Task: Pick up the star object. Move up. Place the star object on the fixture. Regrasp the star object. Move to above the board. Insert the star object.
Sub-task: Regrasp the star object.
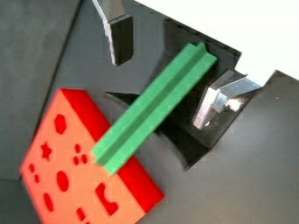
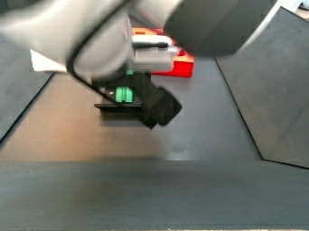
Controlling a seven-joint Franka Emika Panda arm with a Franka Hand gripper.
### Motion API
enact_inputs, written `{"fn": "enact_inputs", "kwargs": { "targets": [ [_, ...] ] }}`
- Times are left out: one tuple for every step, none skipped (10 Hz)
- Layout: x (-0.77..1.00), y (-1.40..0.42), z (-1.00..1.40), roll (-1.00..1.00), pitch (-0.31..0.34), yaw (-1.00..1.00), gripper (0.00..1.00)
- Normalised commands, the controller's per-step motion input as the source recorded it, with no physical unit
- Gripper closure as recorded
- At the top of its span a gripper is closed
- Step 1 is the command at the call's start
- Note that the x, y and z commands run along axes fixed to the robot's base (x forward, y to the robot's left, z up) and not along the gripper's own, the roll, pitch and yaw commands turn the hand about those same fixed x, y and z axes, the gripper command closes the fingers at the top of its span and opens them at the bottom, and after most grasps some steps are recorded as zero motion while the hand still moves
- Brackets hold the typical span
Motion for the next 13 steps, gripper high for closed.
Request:
{"fn": "enact_inputs", "kwargs": {
  "targets": [
    [-0.03, 0.0, 0.46, 0.04, 0.07, 0.02, 0.0],
    [-0.03, 0.0, 0.22, 0.05, 0.081, 0.0, 0.0],
    [0.0, -1.0, 0.98, 1.0, 0.061, 0.02, 0.0],
    [0.01, -1.0, 0.94, 1.0, 0.058, 0.02, 0.0],
    [-0.02, -1.0, 0.93, 1.0, 0.05, 0.02, 0.0],
    [-0.04, -1.0, 0.91, 1.0, 0.041, 0.01, 0.0],
    [-0.05, -1.0, 0.87, 1.0, 0.036, 0.01, 0.0],
    [-0.06, -1.0, 0.79, 1.0, 0.034, 0.01, 0.0],
    [-0.06, -1.0, 0.71, 1.0, 0.032, 0.01, 0.0],
    [-0.05, -0.92, 0.55, 1.0, 0.03, 0.01, 0.0],
    [-0.04, -0.66, 0.25, 1.0, 0.026, 0.01, 0.0],
    [-0.03, -0.46, 0.13, 1.0, 0.023, 0.01, 0.0],
    [-0.03, -0.25, 0.09, 1.0, 0.02, 0.01, 0.0]
  ]
}}
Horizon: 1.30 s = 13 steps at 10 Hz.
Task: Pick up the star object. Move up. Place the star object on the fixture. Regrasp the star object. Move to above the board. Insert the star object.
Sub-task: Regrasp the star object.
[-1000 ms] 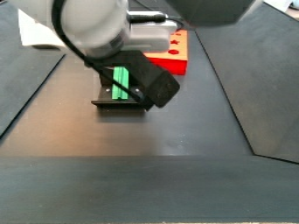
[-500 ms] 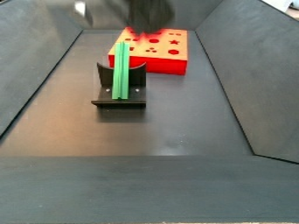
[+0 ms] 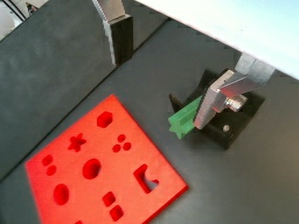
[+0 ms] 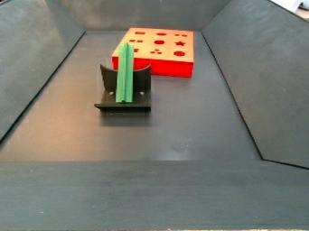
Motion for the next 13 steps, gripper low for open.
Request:
{"fn": "enact_inputs", "kwargs": {
  "targets": [
    [-0.03, -0.05, 0.05, 1.0, 0.016, 0.02, 0.0],
    [-0.02, -0.04, 0.03, 1.0, 0.013, 0.02, 0.0],
    [-0.01, -0.05, 0.02, 1.0, 0.01, 0.02, 0.0],
    [0.0, -0.03, 0.02, 1.0, 0.007, 0.02, 0.0],
    [0.0, -0.02, 0.01, 1.0, 0.007, 0.02, 0.0],
    [0.0, -0.02, 0.01, 1.0, 0.01, 0.02, 0.0],
    [0.0, -0.02, 0.01, 1.0, 0.016, 0.02, 0.0],
    [0.01, -0.02, 0.01, 1.0, 0.022, 0.03, 0.0],
    [0.02, -0.02, 0.0, 1.0, 0.032, 0.03, 0.0],
    [0.04, -0.03, 0.0, 1.0, 0.04, 0.03, 0.0],
    [0.05, -0.03, 0.0, 1.0, 0.047, 0.03, 0.0],
    [0.07, -0.03, 0.0, 1.0, 0.07, 0.04, 0.0],
    [0.07, -0.04, -0.01, 1.0, 0.082, 0.05, 0.0]
  ]
}}
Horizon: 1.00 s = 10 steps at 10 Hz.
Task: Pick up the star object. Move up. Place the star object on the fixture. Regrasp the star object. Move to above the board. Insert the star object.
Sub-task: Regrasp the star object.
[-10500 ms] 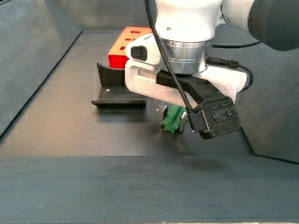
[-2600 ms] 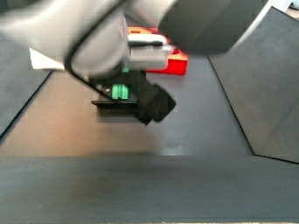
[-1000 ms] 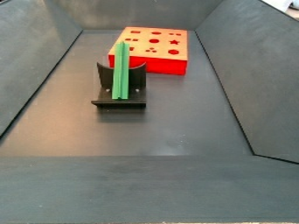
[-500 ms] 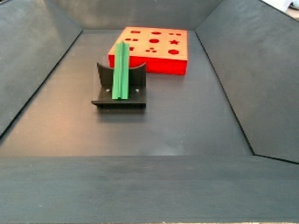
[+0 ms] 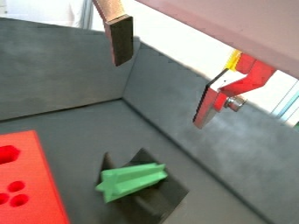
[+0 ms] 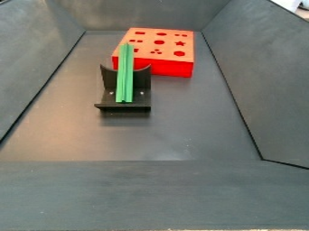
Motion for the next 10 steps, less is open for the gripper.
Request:
{"fn": "enact_inputs", "kwargs": {
  "targets": [
    [0.09, -0.04, -0.01, 1.0, 0.11, 0.06, 0.0],
    [0.1, -0.05, -0.01, 1.0, 0.132, 0.07, 0.0],
    [0.1, -0.05, -0.01, 1.0, 0.165, 0.1, 0.0],
    [0.1, -0.05, -0.01, 1.0, 0.181, 0.12, 0.0],
    [0.1, -0.05, -0.01, 0.94, 0.202, 0.17, 0.0],
    [0.11, -0.05, -0.01, 0.71, 0.178, 0.19, 0.0],
    [0.11, -0.06, -0.01, 0.53, 0.156, 0.21, 0.0],
    [0.11, -0.05, -0.01, 0.36, 0.129, 0.22, 0.0],
    [0.1, -0.04, 0.0, 0.25, 0.094, 0.22, 0.0],
    [0.09, -0.04, -0.01, 0.19, 0.046, 0.22, 0.0]
  ]
}}
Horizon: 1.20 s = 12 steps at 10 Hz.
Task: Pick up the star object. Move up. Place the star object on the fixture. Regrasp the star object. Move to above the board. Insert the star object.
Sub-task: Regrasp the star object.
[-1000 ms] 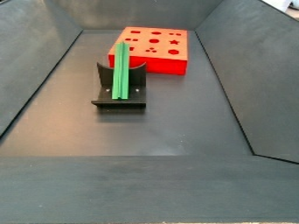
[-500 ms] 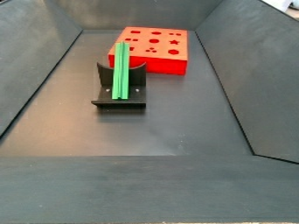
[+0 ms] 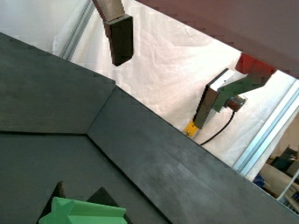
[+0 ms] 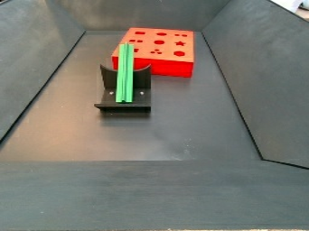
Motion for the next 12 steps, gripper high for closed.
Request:
{"fn": "enact_inputs", "kwargs": {
  "targets": [
    [0.08, -0.05, -0.01, 0.18, 0.018, 0.21, 0.0],
    [0.03, 0.04, -1.0, 0.18, 0.043, 0.17, 0.0],
    [0.03, 0.04, -1.0, 0.17, 0.033, 0.14, 0.0],
    [0.04, 0.04, -1.0, 0.15, -0.011, 0.13, 0.0],
    [0.05, 0.03, -1.0, 0.12, -0.035, 0.11, 0.0],
    [0.06, 0.03, -1.0, 0.09, -0.056, 0.1, 0.0],
    [0.07, 0.03, -1.0, 0.08, -0.072, 0.08, 0.0],
    [0.08, 0.02, -1.0, 0.08, -0.081, 0.05, 0.0],
    [0.08, 0.02, -1.0, 0.07, -0.083, 0.04, 0.0],
    [0.09, 0.02, -1.0, 0.07, -0.075, 0.02, 0.0],
    [0.1, 0.02, -1.0, 0.07, -0.069, 0.0, 0.0],
    [0.11, 0.01, -1.0, 0.07, -0.051, -0.01, 0.0]
  ]
}}
